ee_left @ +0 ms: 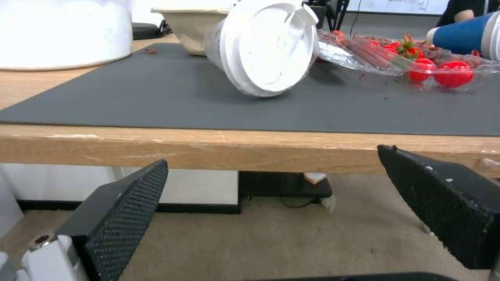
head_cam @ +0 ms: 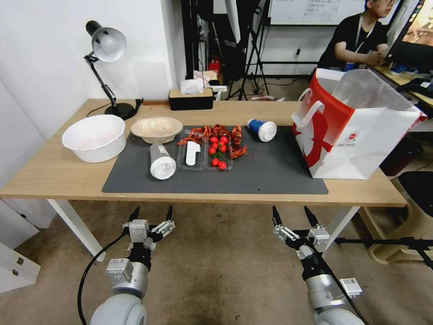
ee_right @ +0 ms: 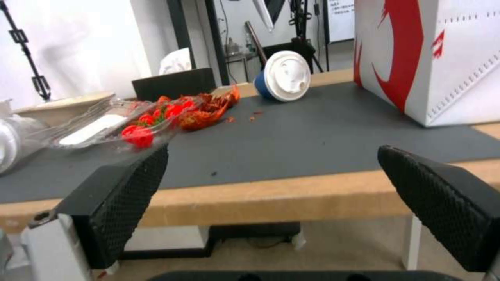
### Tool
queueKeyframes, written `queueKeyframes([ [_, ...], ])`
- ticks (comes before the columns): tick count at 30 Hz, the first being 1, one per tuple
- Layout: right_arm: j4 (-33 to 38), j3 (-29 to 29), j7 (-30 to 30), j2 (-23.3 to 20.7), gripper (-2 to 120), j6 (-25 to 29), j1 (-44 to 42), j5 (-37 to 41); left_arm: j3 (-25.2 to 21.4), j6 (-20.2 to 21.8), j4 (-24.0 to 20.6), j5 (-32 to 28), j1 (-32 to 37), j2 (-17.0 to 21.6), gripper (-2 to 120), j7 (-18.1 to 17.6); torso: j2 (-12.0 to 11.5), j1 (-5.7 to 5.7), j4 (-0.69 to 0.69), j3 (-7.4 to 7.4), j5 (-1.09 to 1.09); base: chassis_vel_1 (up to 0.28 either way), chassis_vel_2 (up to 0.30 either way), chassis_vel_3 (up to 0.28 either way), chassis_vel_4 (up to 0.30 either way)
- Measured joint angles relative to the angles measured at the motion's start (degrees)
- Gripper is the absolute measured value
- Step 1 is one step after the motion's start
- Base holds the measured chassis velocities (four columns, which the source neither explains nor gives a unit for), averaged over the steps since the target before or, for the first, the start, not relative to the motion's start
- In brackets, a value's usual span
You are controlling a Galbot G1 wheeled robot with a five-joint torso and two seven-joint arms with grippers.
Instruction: Pick up the trash from the table and place it into the takeout bag.
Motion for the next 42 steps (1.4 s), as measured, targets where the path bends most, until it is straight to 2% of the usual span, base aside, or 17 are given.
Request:
queueKeyframes([
  [5, 1.35, -0.48, 2.73, -1.19, 100, -4.09, 2.52, 0.0, 0.03, 0.0, 0.08, 0.1, -0.05, -0.14, 100, 0.03, 0.0, 0.0, 0.0, 0.0, 0.01, 0.0, 0.0, 0.0, 0.0],
  [7, 2.48, -1.08, 5.3, -2.75, 100, -8.95, 6.16, 0.5, 0.1, 0.0, 0.08, 0.3, 0.0, -0.33, 100, 0.04, 0.0, 0.0, 0.0, 0.0, 0.01, 0.0, 0.0, 0.0, 0.0],
  [9, 2.72, -1.2, 5.85, -3.27, 100, -10.41, 7.41, 0.95, 0.14, 0.0, 0.07, 0.37, 0.05, -0.39, 100, 0.04, 0.0, 0.0, 0.01, 0.0, 0.01, 0.0, 0.0, 0.0, 0.0],
  [11, 3.53, -1.76, 7.42, -5.73, 100, -16.6, 12.48, 4.31, 0.22, 0.01, -0.16, 0.87, 0.21, -0.59, 100, 0.06, 0.0, 0.0, 0.01, 0.0, 0.01, 0.0, 0.0, 0.0, 0.0],
  [13, 3.57, -1.91, 7.81, -6.44, 100, -18.08, 13.88, 5.24, 0.22, 0.01, -0.23, 0.98, 0.24, -0.63, 100, 0.07, 0.0, 0.0, 0.01, 0.0, 0.01, 0.0, 0.0, 0.0, 0.0],
  [15, 2.9, -3.1, 8.92, -9.39, 100, -23.65, 19.55, 8.64, 0.07, 0.02, -0.56, 1.21, 0.37, -0.8, 100, 0.09, 0.0, 0.0, 0.0, 0.01, 0.0, 0.0, 0.0, 0.0, 0.0],
  [23, -2.86, -8.89, 11.24, -12.56, 100, -28.39, 31.72, 13.93, -0.25, 0.12, -0.84, 1.34, 0.59, -1.15, 100, 0.09, 0.0, 0.0, 0.01, 0.01, 0.01, 0.0, 0.0, 0.0, 0.0],
  [27, -4.78, -10.47, 12.24, -12.91, 100, -29.3, 35.16, 14.97, -0.24, 0.15, -0.87, 1.39, 0.6, -1.22, 100, 0.09, 0.0, 0.0, 0.0, 0.01, 0.01, 0.0, 0.0, 0.0, 0.0],
  [33, -9.69, -15.13, 17.12, -13.53, 100, -33.53, 44.53, 18.68, -0.29, 0.18, -0.87, 1.45, 0.52, -1.23, 100, 0.09, 0.0, 0.01, 0.0, 0.01, 0.0, 0.0, 0.0, 0.0, 0.0],
  [42, -15.54, -19.37, 18.31, -13.87, 100, -36.75, 53.43, 21.83, -0.21, 0.24, -1.35, 1.12, 0.48, -1.01, 100, 0.14, 0.0, 0.01, 0.01, 0.01, 0.0, 0.0, 0.0, 0.0, 0.0],
])
